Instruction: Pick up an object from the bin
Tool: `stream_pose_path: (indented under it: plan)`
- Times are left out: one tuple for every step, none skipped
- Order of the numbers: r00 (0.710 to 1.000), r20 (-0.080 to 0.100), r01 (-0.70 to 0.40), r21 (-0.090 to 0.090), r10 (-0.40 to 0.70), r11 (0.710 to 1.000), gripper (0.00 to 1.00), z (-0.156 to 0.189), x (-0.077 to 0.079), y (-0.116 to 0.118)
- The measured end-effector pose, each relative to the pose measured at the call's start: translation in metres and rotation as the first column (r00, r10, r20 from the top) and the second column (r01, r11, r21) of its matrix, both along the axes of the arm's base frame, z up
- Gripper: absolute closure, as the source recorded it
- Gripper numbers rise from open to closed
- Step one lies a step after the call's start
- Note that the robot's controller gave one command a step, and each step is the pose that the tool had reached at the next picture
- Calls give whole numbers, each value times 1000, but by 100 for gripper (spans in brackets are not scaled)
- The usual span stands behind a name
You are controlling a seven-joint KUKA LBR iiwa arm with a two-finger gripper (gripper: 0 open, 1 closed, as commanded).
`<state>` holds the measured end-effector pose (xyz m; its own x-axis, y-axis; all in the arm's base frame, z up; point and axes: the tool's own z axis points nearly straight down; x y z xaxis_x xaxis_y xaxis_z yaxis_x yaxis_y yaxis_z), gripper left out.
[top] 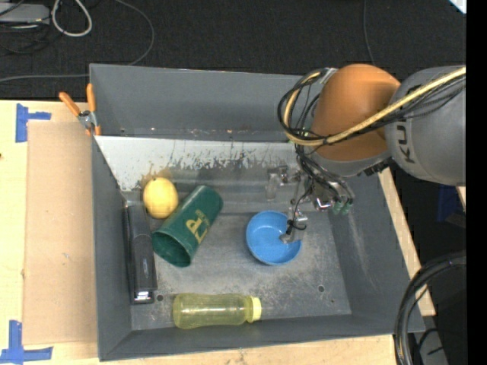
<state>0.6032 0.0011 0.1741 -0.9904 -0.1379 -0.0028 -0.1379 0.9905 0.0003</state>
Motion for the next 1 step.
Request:
stream_pose_path:
  plan:
    - [990,-10,-139,4,140,990,0,-84,5,47]
